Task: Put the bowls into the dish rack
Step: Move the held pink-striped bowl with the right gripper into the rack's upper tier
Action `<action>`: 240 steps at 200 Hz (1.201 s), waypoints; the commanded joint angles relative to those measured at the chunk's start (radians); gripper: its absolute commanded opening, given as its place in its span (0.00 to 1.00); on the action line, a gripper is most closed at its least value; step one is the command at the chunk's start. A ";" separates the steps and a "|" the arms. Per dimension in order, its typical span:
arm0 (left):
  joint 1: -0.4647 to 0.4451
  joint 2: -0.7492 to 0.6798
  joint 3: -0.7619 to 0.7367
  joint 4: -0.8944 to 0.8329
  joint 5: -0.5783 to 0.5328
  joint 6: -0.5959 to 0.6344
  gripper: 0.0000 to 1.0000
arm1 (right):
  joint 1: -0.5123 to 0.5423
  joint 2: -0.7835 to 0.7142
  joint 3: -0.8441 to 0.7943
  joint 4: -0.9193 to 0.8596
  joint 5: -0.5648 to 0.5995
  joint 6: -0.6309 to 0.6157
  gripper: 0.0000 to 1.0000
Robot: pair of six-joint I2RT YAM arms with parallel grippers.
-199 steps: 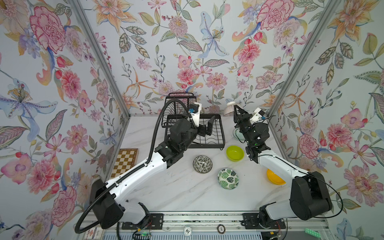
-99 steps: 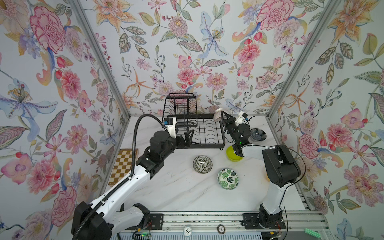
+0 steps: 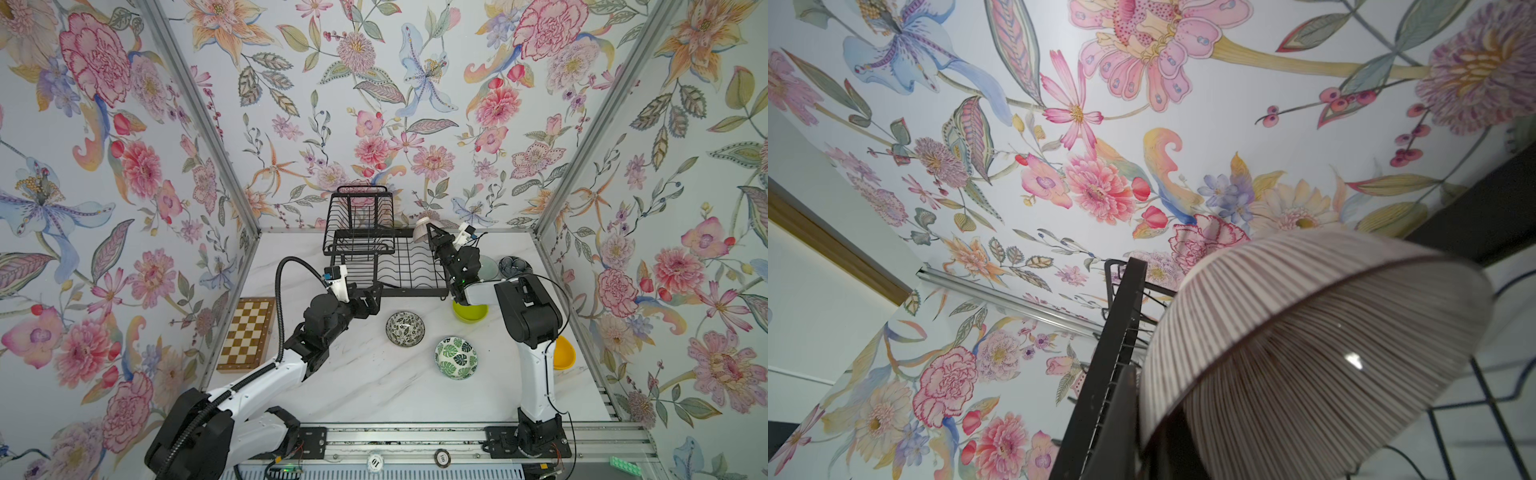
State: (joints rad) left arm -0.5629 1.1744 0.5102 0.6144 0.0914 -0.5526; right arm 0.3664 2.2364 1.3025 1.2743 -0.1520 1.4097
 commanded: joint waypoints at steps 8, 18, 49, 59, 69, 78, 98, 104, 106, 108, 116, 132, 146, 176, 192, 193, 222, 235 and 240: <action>-0.008 0.035 -0.030 0.197 -0.014 0.073 0.99 | 0.011 0.044 0.145 0.047 -0.058 0.029 0.00; -0.010 0.034 -0.038 0.215 -0.017 0.098 0.99 | 0.015 0.062 0.168 0.032 -0.055 0.036 0.00; -0.013 0.066 -0.059 0.274 -0.027 0.124 0.99 | 0.039 0.108 0.233 0.014 -0.029 0.049 0.00; -0.015 0.092 -0.069 0.311 -0.034 0.132 0.99 | 0.049 0.127 0.254 0.023 -0.019 0.052 0.00; -0.015 0.123 -0.077 0.349 -0.043 0.138 0.99 | 0.060 0.146 0.286 0.018 -0.017 0.057 0.00; -0.015 0.150 -0.081 0.372 -0.055 0.140 0.99 | 0.066 0.159 0.310 0.002 -0.011 0.065 0.00; -0.015 0.208 -0.079 0.423 -0.068 0.162 0.99 | 0.077 0.186 0.359 -0.037 -0.001 0.076 0.00; -0.015 0.222 -0.078 0.436 -0.071 0.171 0.99 | 0.077 0.191 0.373 -0.052 -0.006 0.074 0.00; -0.015 0.227 -0.077 0.440 -0.071 0.173 0.99 | 0.077 0.193 0.377 -0.053 -0.007 0.071 0.00; -0.015 0.232 -0.076 0.444 -0.072 0.177 0.99 | 0.078 0.194 0.380 -0.053 -0.010 0.069 0.00; -0.016 0.249 -0.070 0.454 -0.077 0.191 0.99 | 0.079 0.198 0.390 -0.059 -0.011 0.060 0.00; -0.016 0.279 -0.057 0.458 -0.092 0.221 0.99 | 0.077 0.210 0.399 -0.082 -0.001 0.082 0.00; -0.016 0.300 -0.051 0.458 -0.103 0.247 0.99 | 0.077 0.226 0.417 -0.085 -0.006 0.102 0.00; -0.015 0.335 -0.062 0.492 -0.127 0.281 0.99 | 0.083 0.253 0.464 -0.127 -0.015 0.127 0.00; -0.015 0.334 -0.068 0.497 -0.131 0.292 0.99 | 0.086 0.270 0.487 -0.139 -0.011 0.155 0.00; -0.015 0.334 -0.069 0.496 -0.131 0.292 0.99 | 0.086 0.271 0.488 -0.140 -0.011 0.156 0.00; -0.015 0.309 -0.078 0.480 -0.145 0.288 0.99 | 0.097 0.302 0.505 -0.134 0.011 0.227 0.00; -0.015 0.304 -0.081 0.479 -0.144 0.285 0.99 | 0.103 0.308 0.507 -0.128 0.021 0.251 0.00; -0.015 0.304 -0.082 0.483 -0.145 0.283 0.99 | 0.104 0.309 0.504 -0.127 0.023 0.253 0.00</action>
State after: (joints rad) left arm -0.5705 1.5032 0.4427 1.0676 -0.0311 -0.2863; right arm 0.4545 2.5320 1.7748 1.0878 -0.1555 1.6005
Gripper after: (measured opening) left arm 0.989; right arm 0.069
